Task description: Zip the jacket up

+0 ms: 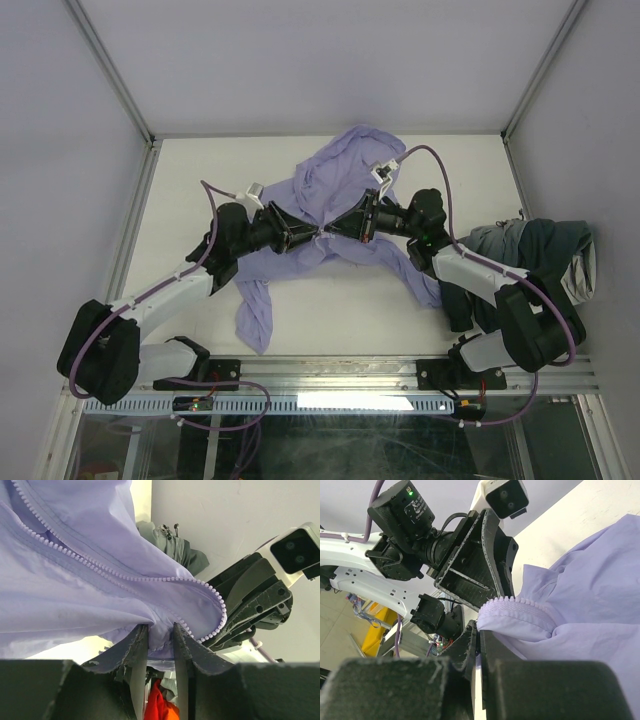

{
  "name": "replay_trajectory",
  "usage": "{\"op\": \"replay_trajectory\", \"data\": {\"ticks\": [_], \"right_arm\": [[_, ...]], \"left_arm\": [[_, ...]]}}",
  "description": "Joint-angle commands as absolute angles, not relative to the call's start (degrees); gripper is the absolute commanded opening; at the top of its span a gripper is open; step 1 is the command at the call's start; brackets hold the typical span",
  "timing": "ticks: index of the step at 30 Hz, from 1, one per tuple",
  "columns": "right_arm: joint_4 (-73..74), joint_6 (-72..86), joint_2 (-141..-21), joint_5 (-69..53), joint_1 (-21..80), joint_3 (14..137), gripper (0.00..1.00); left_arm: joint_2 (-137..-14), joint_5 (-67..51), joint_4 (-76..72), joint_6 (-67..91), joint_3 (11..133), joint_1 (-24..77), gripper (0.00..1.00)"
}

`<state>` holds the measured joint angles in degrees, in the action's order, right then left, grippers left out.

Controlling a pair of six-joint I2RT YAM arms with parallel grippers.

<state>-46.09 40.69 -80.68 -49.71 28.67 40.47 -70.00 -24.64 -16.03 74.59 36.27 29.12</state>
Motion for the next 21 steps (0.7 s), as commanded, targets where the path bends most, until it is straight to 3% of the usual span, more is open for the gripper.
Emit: {"op": "replay_trajectory", "data": {"ticks": [1,18,21], "right_arm": [[-49.16,40.46,-80.12,-48.28,28.91,40.70,0.00],[-47.63,39.72,-79.35,-47.28,29.03,40.69,0.00],[-47.56,39.72,-79.14,-47.23,29.13,40.69,0.00]], "left_arm": [[-67.32,-26.96,-22.55,77.00,35.59,28.73,0.26],[-64.46,-27.24,-24.90,78.82,33.45,28.71,0.28],[-64.06,-26.92,-24.88,79.01,33.03,28.67,0.35]]}}
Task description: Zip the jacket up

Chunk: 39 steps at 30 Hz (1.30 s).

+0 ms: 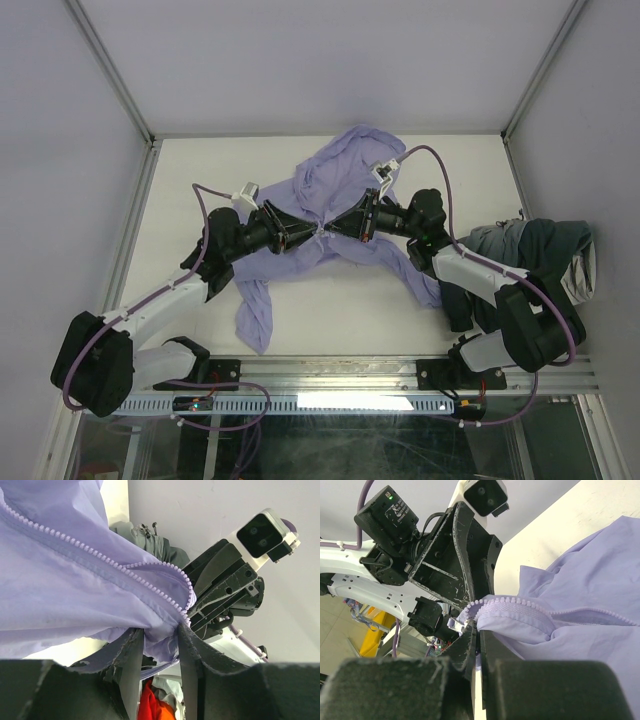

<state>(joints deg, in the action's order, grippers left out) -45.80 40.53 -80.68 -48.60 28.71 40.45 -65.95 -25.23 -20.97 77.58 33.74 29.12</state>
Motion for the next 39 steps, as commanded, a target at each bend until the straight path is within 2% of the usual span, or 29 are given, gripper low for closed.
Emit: {"op": "replay_trajectory", "data": {"ticks": [1,4,17,26,31,39], "right_arm": [[-47.50,39.73,-78.98,-47.22,29.16,40.63,0.00],[-47.42,39.73,-78.57,-47.12,29.20,40.37,0.00],[-46.80,39.48,-78.18,-46.85,30.22,40.42,0.00],[-46.60,39.31,-78.42,-46.60,31.13,41.16,0.00],[-45.94,39.29,-77.96,-45.46,31.18,41.25,0.00],[-43.43,38.93,-78.73,-42.67,31.05,44.04,0.00]], "left_arm": [[-63.81,-26.69,-24.92,79.16,32.88,28.73,0.36],[-62.72,-25.60,-24.41,79.36,32.32,28.74,0.40],[-60.34,-24.05,-26.49,80.21,30.45,28.73,0.39],[-62.31,-25.49,-27.33,79.60,31.50,28.66,0.23],[-61.73,-25.49,-26.51,78.87,31.18,28.74,0.01],[-61.25,-27.00,-17.58,70.65,36.06,28.73,0.00]]}}
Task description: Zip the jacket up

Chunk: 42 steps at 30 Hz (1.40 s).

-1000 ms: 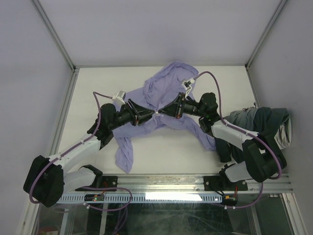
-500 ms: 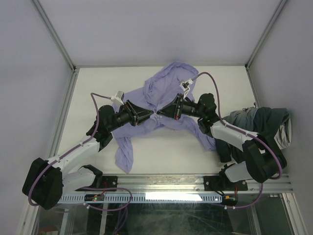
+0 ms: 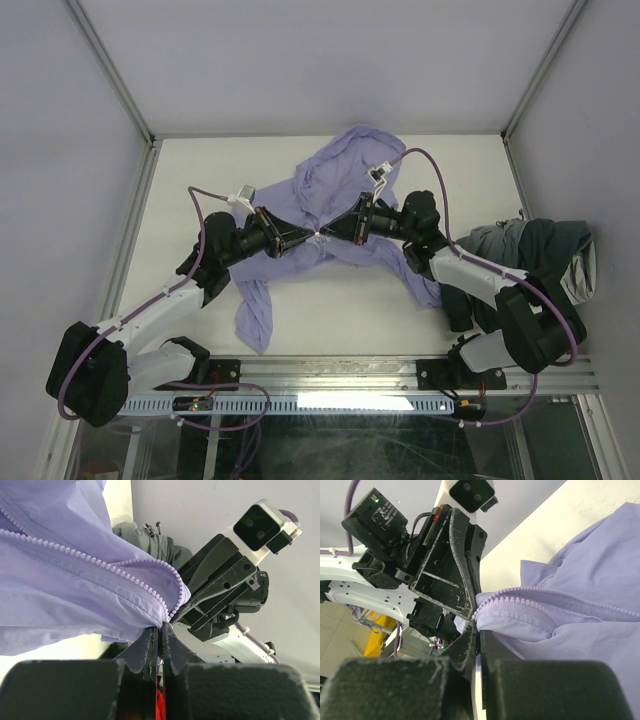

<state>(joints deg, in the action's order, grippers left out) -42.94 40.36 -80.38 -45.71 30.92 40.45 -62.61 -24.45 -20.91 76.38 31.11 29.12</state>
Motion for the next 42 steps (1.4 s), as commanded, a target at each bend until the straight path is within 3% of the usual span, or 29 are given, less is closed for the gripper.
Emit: {"op": "replay_trajectory", "data": {"ticks": [1,19,24,25,26,29,36,42], "right_arm": [[-43.01,38.76,-78.92,-42.20,30.95,44.63,0.00],[-39.98,38.76,-83.64,-42.20,29.30,52.11,0.00],[-29.82,38.76,-78.83,-42.20,28.34,50.34,0.00],[-26.81,31.45,-77.31,-40.87,28.36,49.92,0.00],[-23.68,27.08,-75.42,-40.11,28.35,49.66,0.25],[-15.18,22.22,-71.16,-38.62,28.37,48.54,0.41],[-5.08,16.25,-61.45,-33.93,30.22,43.74,0.45],[-12.20,18.31,-60.43,-31.77,34.46,37.04,0.45]], "left_arm": [[-61.38,-27.37,-16.33,69.20,36.85,28.74,0.00],[-68.20,-32.65,-6.20,58.75,43.75,28.74,0.00],[-68.43,-31.25,-6.32,60.18,44.25,28.74,0.00],[-68.51,-31.28,-6.59,60.51,44.21,28.74,0.00],[-68.57,-31.39,-6.87,60.97,44.21,28.74,0.00],[-68.88,-32.08,-7.48,61.93,44.45,28.74,0.00],[-69.32,-33.20,-8.15,63.73,45.02,28.72,0.00],[-69.61,-33.66,-8.76,64.99,44.89,28.73,0.00]]}}
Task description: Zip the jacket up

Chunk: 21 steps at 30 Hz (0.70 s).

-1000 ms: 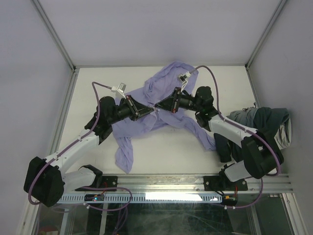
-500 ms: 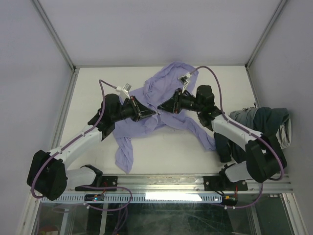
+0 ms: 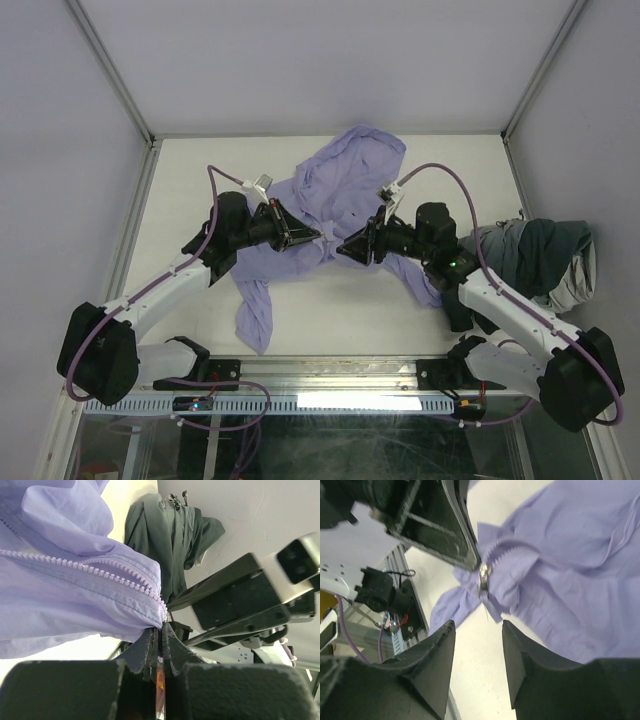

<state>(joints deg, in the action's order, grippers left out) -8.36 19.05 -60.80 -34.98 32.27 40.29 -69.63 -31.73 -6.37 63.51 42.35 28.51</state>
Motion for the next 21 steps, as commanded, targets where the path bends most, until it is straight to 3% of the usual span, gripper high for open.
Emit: {"op": "replay_trajectory", "data": {"ticks": [1,11,21], "right_arm": [[-14.41,18.86,-60.89,-31.22,35.03,35.99,0.45],[-33.29,22.69,-69.73,-28.80,38.12,32.32,0.43],[-38.46,23.00,-73.09,-28.32,38.48,32.42,0.42]], "left_arm": [[-69.62,-33.66,-8.79,65.11,44.88,28.74,0.00],[-69.70,-33.57,-8.77,65.99,45.15,28.74,0.00],[-69.34,-32.98,-8.79,66.53,44.50,28.73,0.00]]}}
